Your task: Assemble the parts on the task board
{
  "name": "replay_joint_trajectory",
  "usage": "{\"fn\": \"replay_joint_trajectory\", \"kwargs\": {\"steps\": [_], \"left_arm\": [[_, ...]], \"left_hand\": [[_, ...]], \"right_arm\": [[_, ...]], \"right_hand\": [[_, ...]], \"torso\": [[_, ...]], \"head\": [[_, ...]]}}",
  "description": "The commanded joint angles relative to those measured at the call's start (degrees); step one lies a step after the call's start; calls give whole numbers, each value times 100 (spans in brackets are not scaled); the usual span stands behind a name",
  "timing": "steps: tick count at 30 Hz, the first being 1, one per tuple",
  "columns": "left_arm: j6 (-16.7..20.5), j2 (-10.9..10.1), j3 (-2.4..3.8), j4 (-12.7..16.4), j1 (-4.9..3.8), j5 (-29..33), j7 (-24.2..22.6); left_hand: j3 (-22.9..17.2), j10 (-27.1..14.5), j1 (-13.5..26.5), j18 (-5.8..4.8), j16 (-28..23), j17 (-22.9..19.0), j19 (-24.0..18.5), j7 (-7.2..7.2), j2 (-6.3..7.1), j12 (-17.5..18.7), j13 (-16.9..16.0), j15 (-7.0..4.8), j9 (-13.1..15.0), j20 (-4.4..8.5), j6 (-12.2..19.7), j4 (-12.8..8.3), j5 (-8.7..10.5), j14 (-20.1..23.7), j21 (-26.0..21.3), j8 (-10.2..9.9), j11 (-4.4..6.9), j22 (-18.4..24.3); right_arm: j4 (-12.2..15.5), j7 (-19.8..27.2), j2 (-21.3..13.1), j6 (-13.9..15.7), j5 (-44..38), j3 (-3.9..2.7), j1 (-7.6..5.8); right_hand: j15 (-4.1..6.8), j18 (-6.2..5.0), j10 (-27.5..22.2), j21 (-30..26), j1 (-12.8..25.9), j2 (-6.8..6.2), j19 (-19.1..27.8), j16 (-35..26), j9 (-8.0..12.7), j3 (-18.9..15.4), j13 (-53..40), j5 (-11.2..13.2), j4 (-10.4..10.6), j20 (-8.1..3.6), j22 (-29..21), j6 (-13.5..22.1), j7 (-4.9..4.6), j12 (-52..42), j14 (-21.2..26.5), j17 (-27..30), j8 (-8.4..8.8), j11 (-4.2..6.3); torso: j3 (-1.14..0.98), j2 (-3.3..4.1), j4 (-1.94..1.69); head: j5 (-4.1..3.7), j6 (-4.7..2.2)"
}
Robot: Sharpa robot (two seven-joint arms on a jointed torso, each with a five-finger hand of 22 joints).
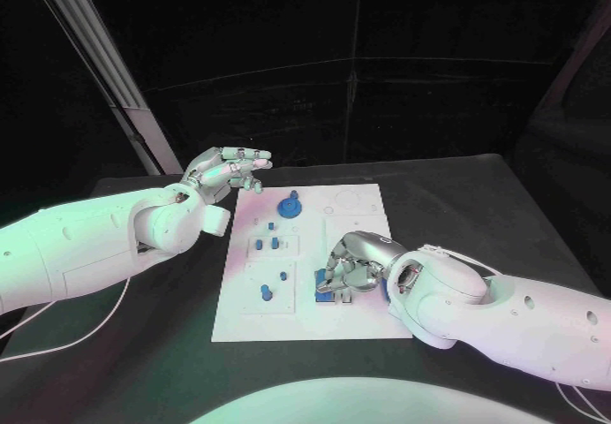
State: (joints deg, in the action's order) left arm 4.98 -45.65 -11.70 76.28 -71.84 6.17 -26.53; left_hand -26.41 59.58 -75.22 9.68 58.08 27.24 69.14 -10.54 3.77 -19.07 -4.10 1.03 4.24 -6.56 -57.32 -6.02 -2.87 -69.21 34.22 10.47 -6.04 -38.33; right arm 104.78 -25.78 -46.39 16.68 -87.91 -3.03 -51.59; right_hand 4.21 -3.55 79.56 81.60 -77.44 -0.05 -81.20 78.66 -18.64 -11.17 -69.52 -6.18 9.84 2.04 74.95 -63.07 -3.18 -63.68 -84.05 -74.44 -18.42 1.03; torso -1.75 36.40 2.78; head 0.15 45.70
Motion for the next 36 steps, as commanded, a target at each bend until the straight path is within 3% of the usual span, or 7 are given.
{"fn": "replay_joint_trajectory", "kwargs": {"steps": [1, 12, 23, 30, 36], "left_arm": [[-59, 8, 4, 0, -8, 11, -22], [-59, 6, 4, -4, -8, 11, -21], [-57, -9, 4, -5, -8, 11, -19], [-57, -13, 3, -9, -7, 11, -20], [-53, -30, 3, -2, -7, 11, -22]], "left_hand": [[5, -38, -26, 78, -23, -9, -50, 2, -4, -9, 7, 6, -6, -5, 29, -28, -39, 53, -30, 25, -21, 8], [5, -38, -26, 78, -23, -9, -50, 2, -4, -9, 7, 6, -6, -5, 29, -28, -39, 53, -30, 25, -21, 8], [5, -38, -26, 78, -23, -9, -50, 2, -4, -9, 7, 6, -6, -5, 29, -28, -39, 53, -30, 25, -21, 8], [5, -38, -26, 78, -23, -9, -50, 2, -4, -9, 7, 6, -6, -5, 29, -28, -39, 53, -30, 25, -21, 8], [5, -38, -26, 78, -23, -9, -50, 2, -4, -9, 7, 6, -6, -5, 29, -28, -39, 53, -30, 25, -21, 8]], "right_arm": [[-24, -178, 52, -294, -284, -2, -6], [-25, -394, 66, -519, -655, -3, -6], [66, -263, -126, -548, -643, 0, -5], [103, -11, -201, -133, -418, 0, -5], [198, 284, -437, 466, -28, 0, -5]], "right_hand": [[46, 12, 50, 20, -66, 17, -45, 25, -15, -4, -23, 35, -49, -19, 50, -35, 4, -40, -306, -12, -28, 7], [67, 20, 82, 38, -249, 81, -62, 41, -59, 48, -68, 126, -197, -40, 85, -33, 29, -86, -311, -41, -76, 31], [69, 17, 68, 31, -270, 99, -55, 28, -66, 58, -46, 146, -222, -44, 75, -17, 24, -50, -307, -26, -78, 30], [22, -1, -21, -27, 37, 11, 6, -43, -66, -113, 65, 100, -83, -15, -14, 130, -48, 118, -285, 56, -32, -32], [-32, -12, -84, -59, 8, 55, 36, -74, -23, -174, 108, -261, -78, 32, -59, 400, -139, 193, -280, 83, 108, -103]], "torso": [[-2, 3, -5], [-6, 1, 11], [-9, 0, 6], [-4, -2, 3], [0, -3, 3]], "head": [[5, 4], [21, 14], [20, 9], [9, 4], [-4, -1]]}}
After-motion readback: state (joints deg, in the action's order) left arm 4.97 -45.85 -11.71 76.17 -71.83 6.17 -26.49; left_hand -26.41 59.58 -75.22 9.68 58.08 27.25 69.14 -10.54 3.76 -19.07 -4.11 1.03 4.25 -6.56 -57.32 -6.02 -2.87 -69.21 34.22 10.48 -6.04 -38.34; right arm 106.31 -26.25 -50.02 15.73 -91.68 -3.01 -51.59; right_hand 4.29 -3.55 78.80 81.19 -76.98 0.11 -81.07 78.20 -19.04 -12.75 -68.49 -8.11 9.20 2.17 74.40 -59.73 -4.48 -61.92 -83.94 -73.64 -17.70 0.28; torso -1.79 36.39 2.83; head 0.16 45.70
